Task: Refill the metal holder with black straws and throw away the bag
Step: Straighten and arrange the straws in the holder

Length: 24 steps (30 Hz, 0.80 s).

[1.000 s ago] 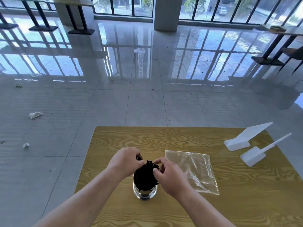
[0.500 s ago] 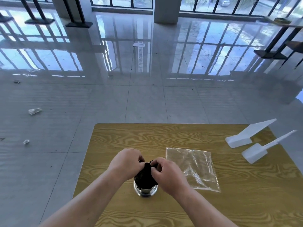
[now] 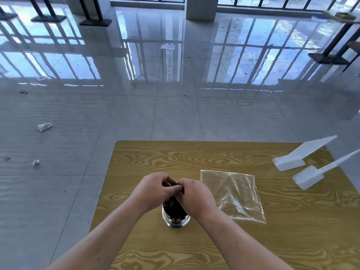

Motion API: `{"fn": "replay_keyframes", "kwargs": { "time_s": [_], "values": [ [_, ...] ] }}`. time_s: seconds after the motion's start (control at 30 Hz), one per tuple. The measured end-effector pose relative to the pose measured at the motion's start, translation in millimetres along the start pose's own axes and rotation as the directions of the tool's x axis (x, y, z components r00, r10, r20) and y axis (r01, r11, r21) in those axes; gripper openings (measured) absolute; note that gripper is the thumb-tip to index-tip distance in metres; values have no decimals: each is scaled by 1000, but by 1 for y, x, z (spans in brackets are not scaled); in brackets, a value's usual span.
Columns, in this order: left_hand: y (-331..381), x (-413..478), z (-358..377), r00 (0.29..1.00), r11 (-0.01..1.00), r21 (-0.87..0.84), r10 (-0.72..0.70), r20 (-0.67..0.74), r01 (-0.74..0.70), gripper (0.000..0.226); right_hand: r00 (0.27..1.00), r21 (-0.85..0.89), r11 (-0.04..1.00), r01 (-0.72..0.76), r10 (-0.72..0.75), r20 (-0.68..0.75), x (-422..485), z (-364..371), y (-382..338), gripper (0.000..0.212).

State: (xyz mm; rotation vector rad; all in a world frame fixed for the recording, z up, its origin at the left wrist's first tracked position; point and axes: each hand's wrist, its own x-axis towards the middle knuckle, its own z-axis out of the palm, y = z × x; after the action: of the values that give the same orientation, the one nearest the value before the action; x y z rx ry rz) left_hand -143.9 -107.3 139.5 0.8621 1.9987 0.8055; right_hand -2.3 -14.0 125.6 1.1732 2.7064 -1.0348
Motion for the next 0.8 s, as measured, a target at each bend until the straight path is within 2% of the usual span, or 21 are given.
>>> {"fn": "replay_keyframes", "kwargs": {
  "time_s": [0.07, 0.13, 0.27, 0.37, 0.43, 0.6, 0.7, 0.8],
  "values": [
    [-2, -4, -1, 999, 985, -170, -25, 48, 33, 24, 1000, 27, 1000, 8, -7, -12, -3, -4, 1, 15],
    [-2, -9, -3, 998, 965, -257, -36, 58, 50, 29, 999, 48, 999, 24, -22, -39, -7, -13, -1, 14],
    [4, -22, -3, 998, 959, -279, -33, 61, 49, 39, 987, 31, 994, 100, -96, -128, -16, -35, -12, 11],
    [15, -30, -5, 996, 949, -307, -52, 69, 70, 67, 971, 28, 991, 127, -119, -207, -24, -51, -21, 16],
    [22, -29, -6, 991, 946, -305, -80, 111, 111, 77, 962, 50, 986, 160, -144, -230, -28, -58, -24, 21],
    [32, -27, -4, 971, 943, -292, -97, 217, 159, 69, 934, 81, 969, 233, -199, -297, -42, -69, -35, 33],
    [35, -27, -3, 963, 914, -349, -123, 241, 204, 59, 921, 127, 955, 267, -215, -324, -51, -74, -41, 20],
    [37, -25, -5, 950, 816, -506, -159, 267, 279, 44, 919, 208, 929, 305, -230, -321, -59, -76, -45, 14]
  ]
}}
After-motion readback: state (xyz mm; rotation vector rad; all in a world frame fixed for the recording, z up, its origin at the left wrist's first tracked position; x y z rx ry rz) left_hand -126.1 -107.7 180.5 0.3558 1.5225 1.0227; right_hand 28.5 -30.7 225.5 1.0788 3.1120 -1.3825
